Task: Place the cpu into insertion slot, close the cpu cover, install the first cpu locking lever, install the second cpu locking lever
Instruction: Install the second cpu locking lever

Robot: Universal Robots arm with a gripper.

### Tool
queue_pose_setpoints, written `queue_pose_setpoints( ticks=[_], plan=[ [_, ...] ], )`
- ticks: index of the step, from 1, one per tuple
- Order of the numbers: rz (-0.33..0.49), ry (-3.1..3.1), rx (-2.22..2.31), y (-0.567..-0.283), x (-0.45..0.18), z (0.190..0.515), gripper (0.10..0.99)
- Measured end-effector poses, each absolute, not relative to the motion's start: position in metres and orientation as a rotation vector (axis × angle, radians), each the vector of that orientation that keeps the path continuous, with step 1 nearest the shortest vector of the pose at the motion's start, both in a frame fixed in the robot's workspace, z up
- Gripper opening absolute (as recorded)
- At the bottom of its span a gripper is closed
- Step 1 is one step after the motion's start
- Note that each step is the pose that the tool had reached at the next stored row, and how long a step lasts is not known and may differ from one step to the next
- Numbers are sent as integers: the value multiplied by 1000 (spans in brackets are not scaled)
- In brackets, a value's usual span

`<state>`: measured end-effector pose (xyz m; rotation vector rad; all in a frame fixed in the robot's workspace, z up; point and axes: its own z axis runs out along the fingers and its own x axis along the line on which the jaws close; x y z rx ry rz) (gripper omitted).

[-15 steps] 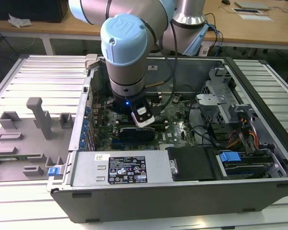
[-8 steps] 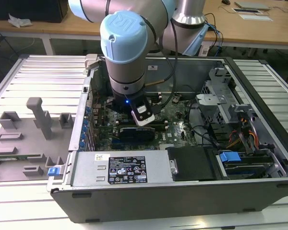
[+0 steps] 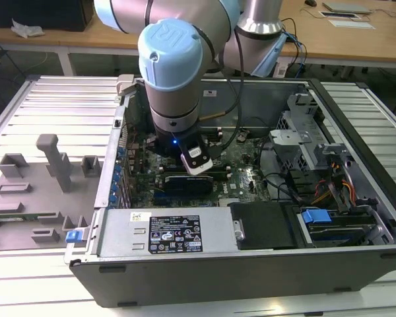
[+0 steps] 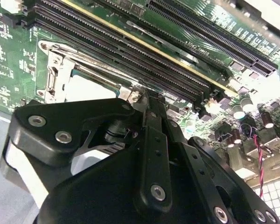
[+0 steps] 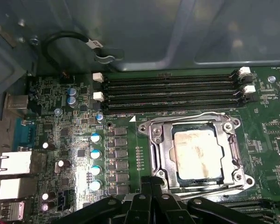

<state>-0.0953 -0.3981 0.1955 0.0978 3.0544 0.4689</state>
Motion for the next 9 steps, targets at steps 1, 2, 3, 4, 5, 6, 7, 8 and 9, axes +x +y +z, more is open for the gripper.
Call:
queue_pose_setpoints(
  ticks=[1, 2, 3, 4, 5, 6, 7, 8, 9],
  plan=[
    [469, 3054, 97, -398, -95, 198, 106],
    [469, 3055, 96, -398, -95, 203, 106],
    [469, 3055, 95, -398, -94, 208, 106],
    [469, 3055, 95, -398, -94, 214, 106],
    [469, 3055, 95, -398, -93, 217, 106],
    [469, 3055, 95, -398, -93, 221, 106],
    [467, 3055, 95, -398, -92, 225, 106],
    [429, 3068, 96, -398, -90, 226, 106],
    [388, 3082, 97, -398, -87, 226, 106]
  ],
)
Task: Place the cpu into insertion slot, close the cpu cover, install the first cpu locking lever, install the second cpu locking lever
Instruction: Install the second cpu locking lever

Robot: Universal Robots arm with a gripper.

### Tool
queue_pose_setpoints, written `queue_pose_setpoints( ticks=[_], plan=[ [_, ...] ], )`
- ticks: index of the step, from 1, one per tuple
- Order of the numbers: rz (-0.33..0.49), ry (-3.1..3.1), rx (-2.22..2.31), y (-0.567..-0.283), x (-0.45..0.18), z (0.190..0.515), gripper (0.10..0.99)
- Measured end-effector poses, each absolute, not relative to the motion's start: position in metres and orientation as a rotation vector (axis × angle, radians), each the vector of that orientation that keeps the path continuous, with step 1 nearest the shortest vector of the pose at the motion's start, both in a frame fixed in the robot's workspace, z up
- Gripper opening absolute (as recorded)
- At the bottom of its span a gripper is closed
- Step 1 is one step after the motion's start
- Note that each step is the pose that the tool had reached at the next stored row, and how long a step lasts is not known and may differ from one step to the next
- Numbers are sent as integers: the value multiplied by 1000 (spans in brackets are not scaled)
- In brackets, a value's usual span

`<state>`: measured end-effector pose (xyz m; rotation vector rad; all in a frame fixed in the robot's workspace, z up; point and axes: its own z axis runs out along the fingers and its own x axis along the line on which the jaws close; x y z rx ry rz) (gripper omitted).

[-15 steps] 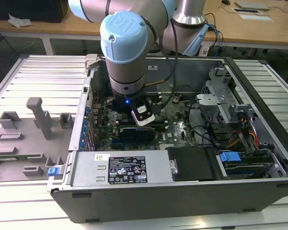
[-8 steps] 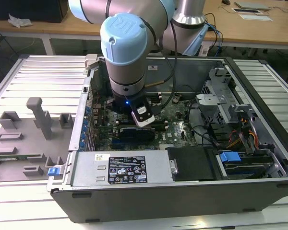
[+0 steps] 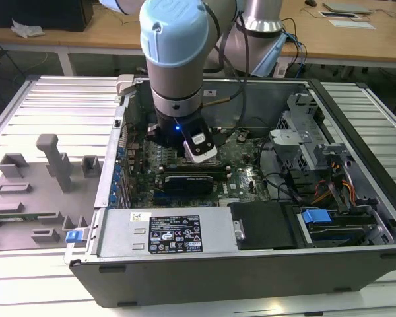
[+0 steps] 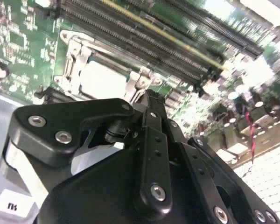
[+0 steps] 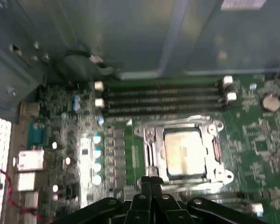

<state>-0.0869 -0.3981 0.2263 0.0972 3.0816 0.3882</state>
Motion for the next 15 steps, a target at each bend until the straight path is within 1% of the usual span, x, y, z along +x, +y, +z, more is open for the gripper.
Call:
queue_pose_setpoints(
  ticks=[4, 6, 11, 15],
  plan=[
    [379, 3102, 101, -398, -54, 226, 106],
    [375, 3106, 102, -397, -49, 226, 106],
    [343, 3110, 102, -378, -46, 226, 106],
    [249, 3117, 102, -362, -46, 226, 106]
  ],
)
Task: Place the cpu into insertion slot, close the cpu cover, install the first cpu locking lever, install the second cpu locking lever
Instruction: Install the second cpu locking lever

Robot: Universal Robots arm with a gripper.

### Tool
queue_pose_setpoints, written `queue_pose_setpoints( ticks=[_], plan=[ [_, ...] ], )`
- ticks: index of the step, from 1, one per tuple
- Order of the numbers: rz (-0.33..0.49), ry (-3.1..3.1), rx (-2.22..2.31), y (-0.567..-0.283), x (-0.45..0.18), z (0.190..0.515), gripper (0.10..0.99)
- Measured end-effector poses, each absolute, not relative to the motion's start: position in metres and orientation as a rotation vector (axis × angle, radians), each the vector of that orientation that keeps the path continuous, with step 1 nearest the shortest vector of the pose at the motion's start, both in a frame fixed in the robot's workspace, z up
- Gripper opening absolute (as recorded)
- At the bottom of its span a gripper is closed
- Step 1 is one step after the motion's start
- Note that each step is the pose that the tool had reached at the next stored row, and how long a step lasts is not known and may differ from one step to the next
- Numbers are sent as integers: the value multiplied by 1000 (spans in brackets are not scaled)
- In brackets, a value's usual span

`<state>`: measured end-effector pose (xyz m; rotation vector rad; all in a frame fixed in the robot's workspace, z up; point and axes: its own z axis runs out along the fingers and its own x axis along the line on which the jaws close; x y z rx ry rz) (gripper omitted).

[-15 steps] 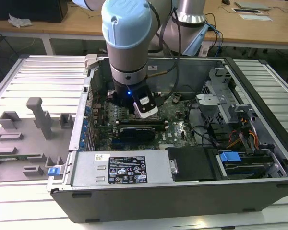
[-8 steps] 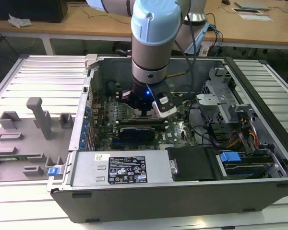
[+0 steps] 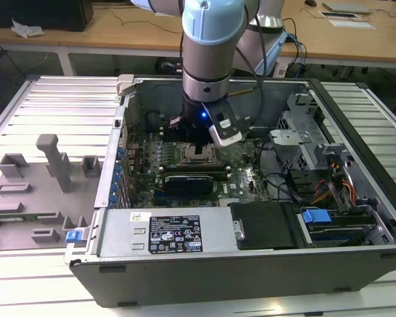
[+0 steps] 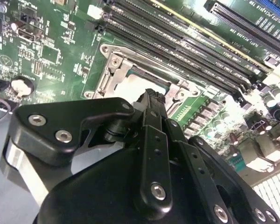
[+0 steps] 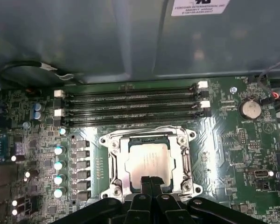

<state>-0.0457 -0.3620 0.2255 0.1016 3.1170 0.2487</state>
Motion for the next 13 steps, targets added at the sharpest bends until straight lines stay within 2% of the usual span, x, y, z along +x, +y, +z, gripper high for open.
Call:
queue_pose_setpoints(
  ticks=[13],
  plan=[
    [246, 3116, 101, -356, -46, 229, 106]
  ],
)
